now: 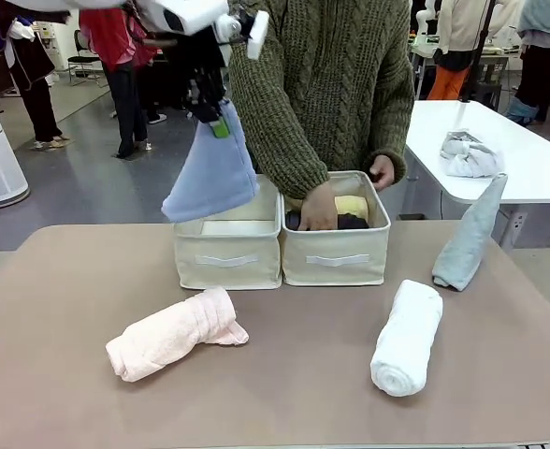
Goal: Sort the towels based on their folding style.
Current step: Pick up one triangle-folded towel and place it in the left Fabric basket.
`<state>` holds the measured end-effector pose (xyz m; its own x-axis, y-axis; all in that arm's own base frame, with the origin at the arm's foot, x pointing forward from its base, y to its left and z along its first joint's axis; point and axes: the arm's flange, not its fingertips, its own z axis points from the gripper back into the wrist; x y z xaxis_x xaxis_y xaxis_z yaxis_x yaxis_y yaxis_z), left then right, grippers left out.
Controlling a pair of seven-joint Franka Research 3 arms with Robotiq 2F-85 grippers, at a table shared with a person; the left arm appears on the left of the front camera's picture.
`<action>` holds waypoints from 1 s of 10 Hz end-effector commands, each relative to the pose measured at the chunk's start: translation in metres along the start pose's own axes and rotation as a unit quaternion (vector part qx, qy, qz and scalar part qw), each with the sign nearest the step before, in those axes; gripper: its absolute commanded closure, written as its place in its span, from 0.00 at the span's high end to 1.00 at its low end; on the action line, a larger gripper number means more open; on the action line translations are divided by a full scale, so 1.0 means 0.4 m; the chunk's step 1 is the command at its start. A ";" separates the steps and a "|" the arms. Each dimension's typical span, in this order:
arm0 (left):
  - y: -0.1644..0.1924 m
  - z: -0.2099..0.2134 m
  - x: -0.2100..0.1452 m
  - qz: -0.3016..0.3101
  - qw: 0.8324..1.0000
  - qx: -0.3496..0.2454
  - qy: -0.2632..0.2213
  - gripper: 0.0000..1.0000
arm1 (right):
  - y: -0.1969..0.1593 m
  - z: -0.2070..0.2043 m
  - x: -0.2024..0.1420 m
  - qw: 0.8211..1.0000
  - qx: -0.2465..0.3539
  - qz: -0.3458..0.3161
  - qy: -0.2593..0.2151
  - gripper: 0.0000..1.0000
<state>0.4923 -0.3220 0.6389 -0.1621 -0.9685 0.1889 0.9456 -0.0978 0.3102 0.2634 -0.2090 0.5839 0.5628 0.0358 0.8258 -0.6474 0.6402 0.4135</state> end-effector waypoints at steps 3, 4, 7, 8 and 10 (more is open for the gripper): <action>0.009 -0.094 0.010 -0.079 0.997 0.001 -0.007 0.16 | -0.003 -0.003 0.001 1.000 0.009 0.007 -0.011 1.00; -0.001 -0.135 0.012 -0.094 0.995 -0.009 -0.011 0.16 | -0.003 -0.003 0.001 1.000 0.009 0.007 -0.011 1.00; -0.028 -0.231 0.017 -0.115 0.992 -0.050 0.001 0.16 | -0.003 -0.003 0.001 1.000 0.009 0.007 -0.011 1.00; -0.034 -0.264 0.015 -0.119 0.991 -0.060 -0.001 0.16 | -0.003 -0.003 0.001 1.000 0.009 0.007 -0.011 1.00; -0.043 -0.313 0.013 -0.118 0.990 -0.075 0.003 0.16 | -0.003 -0.003 0.001 1.000 0.009 0.007 -0.011 1.00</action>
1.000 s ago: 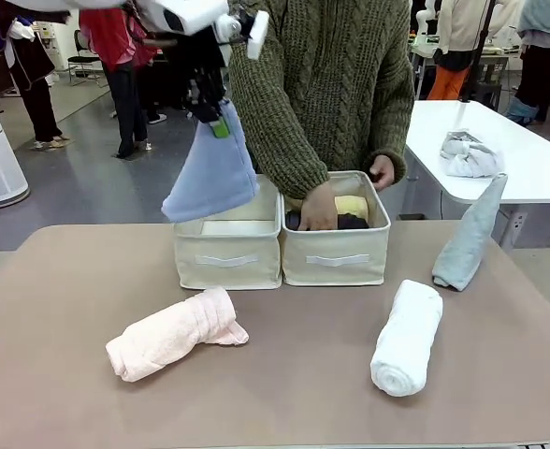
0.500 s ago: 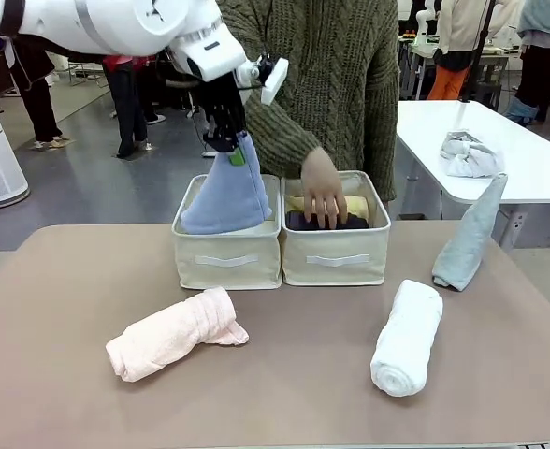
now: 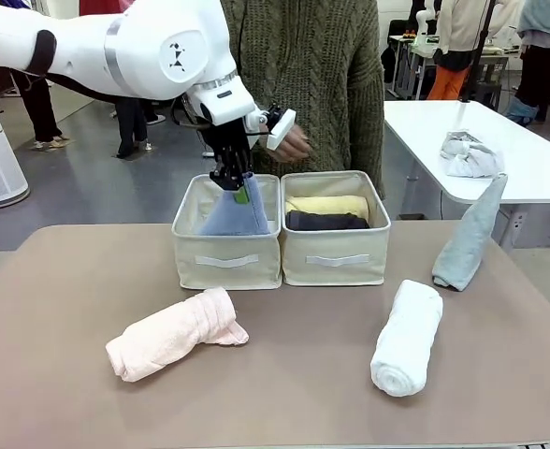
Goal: Sort the towels based on their folding style.
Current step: Pick up one triangle-folded towel and place it in the left Fabric basket.
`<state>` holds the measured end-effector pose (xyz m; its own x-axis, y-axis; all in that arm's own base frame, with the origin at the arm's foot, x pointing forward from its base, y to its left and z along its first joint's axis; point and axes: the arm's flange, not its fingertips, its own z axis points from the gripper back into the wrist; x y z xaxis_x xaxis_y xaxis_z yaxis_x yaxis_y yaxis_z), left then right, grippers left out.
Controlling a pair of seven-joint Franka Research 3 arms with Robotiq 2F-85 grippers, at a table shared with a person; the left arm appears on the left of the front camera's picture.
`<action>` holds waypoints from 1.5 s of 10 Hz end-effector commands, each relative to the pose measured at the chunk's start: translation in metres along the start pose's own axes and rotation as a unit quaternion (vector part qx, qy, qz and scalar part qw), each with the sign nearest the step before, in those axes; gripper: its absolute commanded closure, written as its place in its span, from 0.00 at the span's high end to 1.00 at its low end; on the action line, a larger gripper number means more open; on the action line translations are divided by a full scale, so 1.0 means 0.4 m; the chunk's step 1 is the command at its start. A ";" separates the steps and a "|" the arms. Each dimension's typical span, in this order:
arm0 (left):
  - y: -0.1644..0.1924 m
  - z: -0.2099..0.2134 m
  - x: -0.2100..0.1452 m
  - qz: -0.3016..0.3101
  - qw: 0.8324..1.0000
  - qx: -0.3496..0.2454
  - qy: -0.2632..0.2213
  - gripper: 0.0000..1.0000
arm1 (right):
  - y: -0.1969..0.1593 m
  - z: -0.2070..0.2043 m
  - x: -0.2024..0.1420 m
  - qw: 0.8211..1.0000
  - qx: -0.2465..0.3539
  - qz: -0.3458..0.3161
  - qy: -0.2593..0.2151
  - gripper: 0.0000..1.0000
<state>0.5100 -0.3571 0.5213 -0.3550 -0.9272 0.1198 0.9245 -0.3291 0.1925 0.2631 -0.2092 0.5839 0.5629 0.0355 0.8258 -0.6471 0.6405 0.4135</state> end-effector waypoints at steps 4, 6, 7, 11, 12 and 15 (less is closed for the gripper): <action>0.001 -0.109 -0.009 -0.010 1.000 -0.011 0.009 0.16 | -0.003 -0.004 0.001 1.000 0.009 0.007 -0.011 1.00; 0.019 -0.155 -0.012 0.008 1.000 -0.017 0.018 0.16 | -0.003 -0.004 0.001 1.000 0.009 0.007 -0.011 1.00; 0.029 -0.173 -0.012 0.020 0.999 -0.019 0.023 0.16 | -0.003 -0.004 0.001 1.000 0.009 0.007 -0.011 1.00; 0.065 -0.194 -0.025 0.067 0.997 0.008 0.020 0.68 | -0.003 -0.004 0.001 1.000 0.009 0.007 -0.011 1.00; 0.065 -0.191 -0.026 0.070 0.997 0.007 0.021 0.72 | -0.003 -0.004 0.001 1.000 0.009 0.007 -0.011 1.00; 0.070 -0.179 -0.032 0.080 0.997 0.004 0.019 1.00 | -0.003 -0.004 0.001 1.000 0.009 0.007 -0.011 1.00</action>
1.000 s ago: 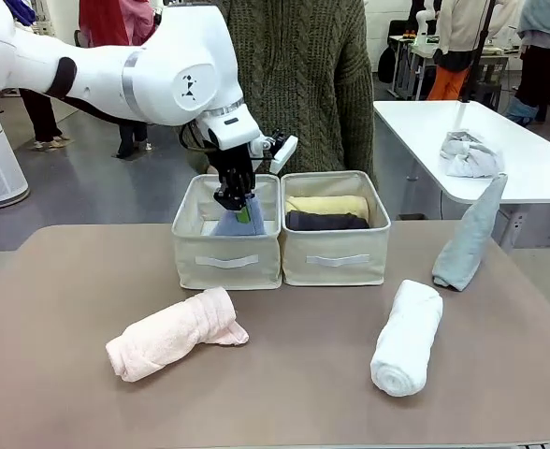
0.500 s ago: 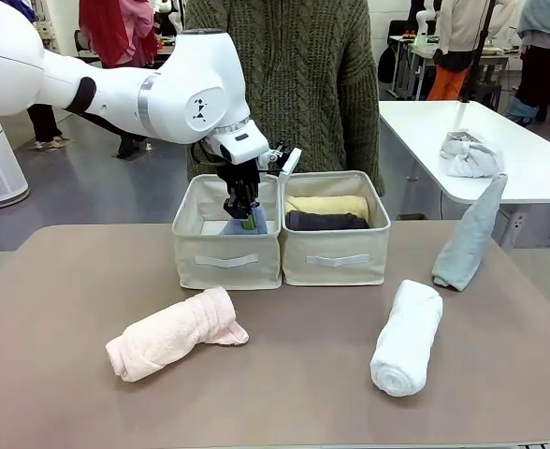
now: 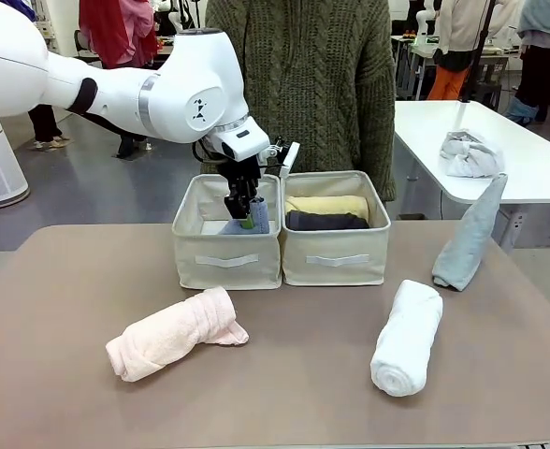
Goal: Sort the towels based on their folding style.
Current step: Pick up one triangle-folded towel and place it in the left Fabric basket.
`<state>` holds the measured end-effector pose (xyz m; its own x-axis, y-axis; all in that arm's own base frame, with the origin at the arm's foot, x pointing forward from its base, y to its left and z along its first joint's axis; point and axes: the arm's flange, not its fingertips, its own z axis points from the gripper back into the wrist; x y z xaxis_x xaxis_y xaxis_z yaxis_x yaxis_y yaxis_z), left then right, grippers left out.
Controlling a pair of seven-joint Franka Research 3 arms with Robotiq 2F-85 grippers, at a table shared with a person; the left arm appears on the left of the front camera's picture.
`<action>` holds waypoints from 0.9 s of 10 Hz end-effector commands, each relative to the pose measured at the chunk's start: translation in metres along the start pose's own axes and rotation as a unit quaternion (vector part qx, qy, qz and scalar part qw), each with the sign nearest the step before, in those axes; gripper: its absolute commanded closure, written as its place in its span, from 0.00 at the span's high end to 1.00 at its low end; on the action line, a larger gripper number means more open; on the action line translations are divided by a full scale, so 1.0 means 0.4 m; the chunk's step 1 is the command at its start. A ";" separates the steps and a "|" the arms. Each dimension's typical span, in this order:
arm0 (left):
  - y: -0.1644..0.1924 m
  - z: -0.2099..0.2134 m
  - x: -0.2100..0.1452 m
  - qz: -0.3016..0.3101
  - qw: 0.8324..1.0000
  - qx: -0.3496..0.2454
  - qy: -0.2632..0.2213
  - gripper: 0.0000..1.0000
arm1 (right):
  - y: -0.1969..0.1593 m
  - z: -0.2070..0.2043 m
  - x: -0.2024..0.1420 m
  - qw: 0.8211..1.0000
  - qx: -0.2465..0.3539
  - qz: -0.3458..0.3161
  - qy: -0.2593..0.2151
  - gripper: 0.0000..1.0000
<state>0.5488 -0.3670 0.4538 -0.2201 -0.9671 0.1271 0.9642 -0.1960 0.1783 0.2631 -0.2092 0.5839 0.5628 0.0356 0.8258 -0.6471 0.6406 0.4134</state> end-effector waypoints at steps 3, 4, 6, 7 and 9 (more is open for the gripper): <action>0.006 0.013 -0.004 0.015 1.000 0.002 0.005 1.00 | -0.003 -0.004 0.001 1.000 0.009 0.007 -0.011 1.00; 0.007 0.017 -0.004 0.016 1.000 0.002 0.004 1.00 | -0.003 -0.004 0.001 1.000 0.009 0.007 -0.011 1.00; -0.007 0.090 -0.027 0.039 0.999 0.001 -0.029 1.00 | -0.003 -0.004 0.001 1.000 0.009 0.007 -0.011 1.00; -0.032 0.207 -0.090 0.062 0.996 0.000 -0.071 1.00 | -0.003 -0.004 0.001 1.000 0.009 0.007 -0.011 1.00; -0.171 0.487 -0.272 0.093 0.987 0.016 -0.134 1.00 | -0.003 -0.004 0.001 1.000 0.009 0.007 -0.011 1.00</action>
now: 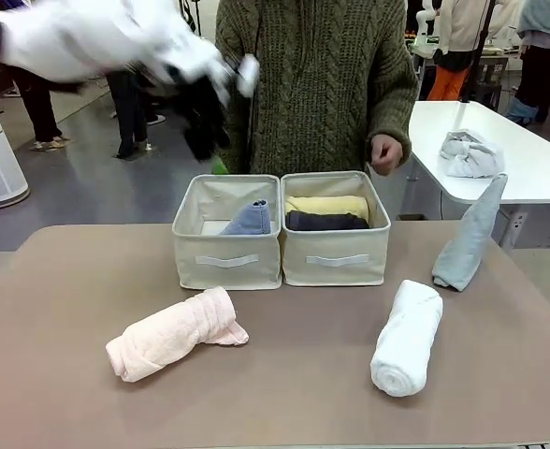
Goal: Sort the towels based on their folding style.
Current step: Pick up one triangle-folded towel and place it in the left Fabric basket, then pick up another triangle-folded towel from the table and place it in the left Fabric basket.
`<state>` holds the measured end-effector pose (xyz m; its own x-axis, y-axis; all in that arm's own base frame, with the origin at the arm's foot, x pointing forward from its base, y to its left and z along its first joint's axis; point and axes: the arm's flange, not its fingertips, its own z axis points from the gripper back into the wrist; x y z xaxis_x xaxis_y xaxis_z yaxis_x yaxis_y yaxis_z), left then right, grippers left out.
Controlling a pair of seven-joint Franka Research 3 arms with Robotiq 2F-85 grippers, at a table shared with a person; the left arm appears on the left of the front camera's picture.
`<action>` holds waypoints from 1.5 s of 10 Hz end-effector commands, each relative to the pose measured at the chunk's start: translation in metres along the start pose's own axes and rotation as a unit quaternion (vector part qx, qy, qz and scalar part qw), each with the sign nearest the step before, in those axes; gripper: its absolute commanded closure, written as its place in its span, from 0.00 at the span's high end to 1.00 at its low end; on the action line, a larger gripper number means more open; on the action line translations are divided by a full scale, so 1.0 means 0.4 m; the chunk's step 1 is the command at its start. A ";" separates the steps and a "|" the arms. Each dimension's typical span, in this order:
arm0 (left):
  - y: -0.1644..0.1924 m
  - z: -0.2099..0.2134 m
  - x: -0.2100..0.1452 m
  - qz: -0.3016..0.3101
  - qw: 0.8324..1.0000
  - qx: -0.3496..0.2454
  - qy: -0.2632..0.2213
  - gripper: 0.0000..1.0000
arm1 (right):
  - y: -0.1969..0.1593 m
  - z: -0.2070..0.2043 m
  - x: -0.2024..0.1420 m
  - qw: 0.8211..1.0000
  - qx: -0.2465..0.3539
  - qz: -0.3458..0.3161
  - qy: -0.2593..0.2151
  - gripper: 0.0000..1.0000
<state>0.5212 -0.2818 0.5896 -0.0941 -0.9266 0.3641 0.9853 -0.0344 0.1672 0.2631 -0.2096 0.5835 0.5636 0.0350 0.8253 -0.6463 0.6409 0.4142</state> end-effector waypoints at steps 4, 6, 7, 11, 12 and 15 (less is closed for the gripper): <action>-0.292 0.406 -0.447 0.112 0.987 0.050 -0.101 1.00 | -0.002 -0.004 0.002 1.000 0.010 0.007 -0.011 1.00; -0.338 0.422 -0.601 0.143 0.980 0.072 -0.116 1.00 | -0.002 -0.004 0.002 1.000 0.010 0.007 -0.011 1.00; -0.346 0.424 -0.680 0.163 0.973 0.085 -0.142 1.00 | -0.002 -0.004 0.002 1.000 0.010 0.007 -0.011 1.00; -0.356 0.436 -0.751 0.191 0.968 0.081 -0.138 1.00 | -0.002 -0.004 0.002 1.000 0.010 0.007 -0.011 1.00; -0.356 0.436 -0.751 0.191 0.968 0.081 -0.138 1.00 | -0.002 -0.004 0.002 1.000 0.010 0.007 -0.011 1.00; -0.325 0.406 -0.760 0.151 0.973 0.087 -0.152 1.00 | -0.002 -0.004 0.002 1.000 0.010 0.007 -0.011 1.00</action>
<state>0.3878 0.0632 0.6120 0.1991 -0.7336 0.6497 0.9257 0.3583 0.1209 0.2629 -0.2095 0.5835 0.5641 0.0359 0.8249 -0.6469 0.6400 0.4146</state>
